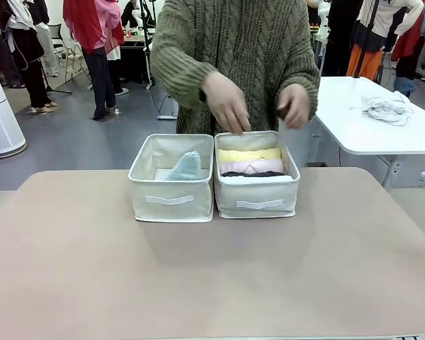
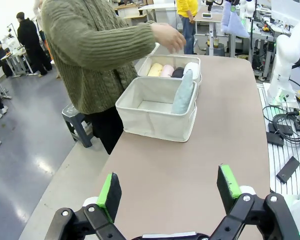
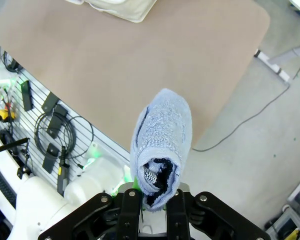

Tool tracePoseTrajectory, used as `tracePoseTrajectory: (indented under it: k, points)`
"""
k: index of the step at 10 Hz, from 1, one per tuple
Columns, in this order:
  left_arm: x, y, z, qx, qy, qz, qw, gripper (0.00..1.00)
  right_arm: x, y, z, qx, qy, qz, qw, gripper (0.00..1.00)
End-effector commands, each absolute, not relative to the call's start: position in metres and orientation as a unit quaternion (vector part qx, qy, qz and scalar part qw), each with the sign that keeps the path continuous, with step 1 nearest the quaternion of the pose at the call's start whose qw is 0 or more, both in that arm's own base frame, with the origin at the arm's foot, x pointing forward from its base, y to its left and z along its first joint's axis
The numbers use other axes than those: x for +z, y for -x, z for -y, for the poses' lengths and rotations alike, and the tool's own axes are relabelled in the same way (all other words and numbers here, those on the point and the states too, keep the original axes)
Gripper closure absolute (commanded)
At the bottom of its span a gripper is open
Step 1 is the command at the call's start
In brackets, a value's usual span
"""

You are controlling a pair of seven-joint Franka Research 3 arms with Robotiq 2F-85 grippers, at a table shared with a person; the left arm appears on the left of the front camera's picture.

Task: Sort the towels based on their folding style.
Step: Pick up another triangle-folded towel from the table and place it in the left Fabric basket.

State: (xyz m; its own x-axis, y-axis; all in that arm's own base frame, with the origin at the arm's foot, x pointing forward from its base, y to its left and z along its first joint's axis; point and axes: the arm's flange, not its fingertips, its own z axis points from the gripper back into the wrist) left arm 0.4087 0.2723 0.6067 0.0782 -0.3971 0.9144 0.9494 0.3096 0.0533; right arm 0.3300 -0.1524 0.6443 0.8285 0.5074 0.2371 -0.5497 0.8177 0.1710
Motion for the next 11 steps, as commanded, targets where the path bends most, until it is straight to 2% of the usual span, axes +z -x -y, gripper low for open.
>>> tracePoseTrajectory:
  k: [1,2,3,7,9,11]
  points:
    - [0.608,-0.407,-0.272,-0.504,0.302,0.457,0.668,0.0,0.645,-0.33,0.152,0.278,-0.116,0.09,0.949,0.83]
    - [0.608,-0.407,-0.272,-0.504,0.302,0.457,0.668,0.0,0.644,-0.33,0.152,0.278,-0.117,0.091,0.949,0.83]
    - [0.608,-0.407,-0.272,-0.504,0.302,0.457,0.668,0.0,0.654,-0.336,0.133,0.342,-0.098,0.096,0.93,0.83]
    - [0.608,-0.407,-0.272,-0.504,0.302,0.457,0.668,0.0,0.723,-0.404,-0.019,0.564,-0.146,0.189,0.79,0.83]
    - [0.608,-0.407,-0.272,-0.504,0.302,0.457,0.668,0.0,0.717,-0.419,-0.102,0.608,-0.115,0.172,0.767,0.83]
    - [0.608,-0.407,-0.272,-0.504,0.302,0.457,0.668,0.0,0.702,-0.437,-0.151,0.612,-0.095,0.142,0.772,0.83]
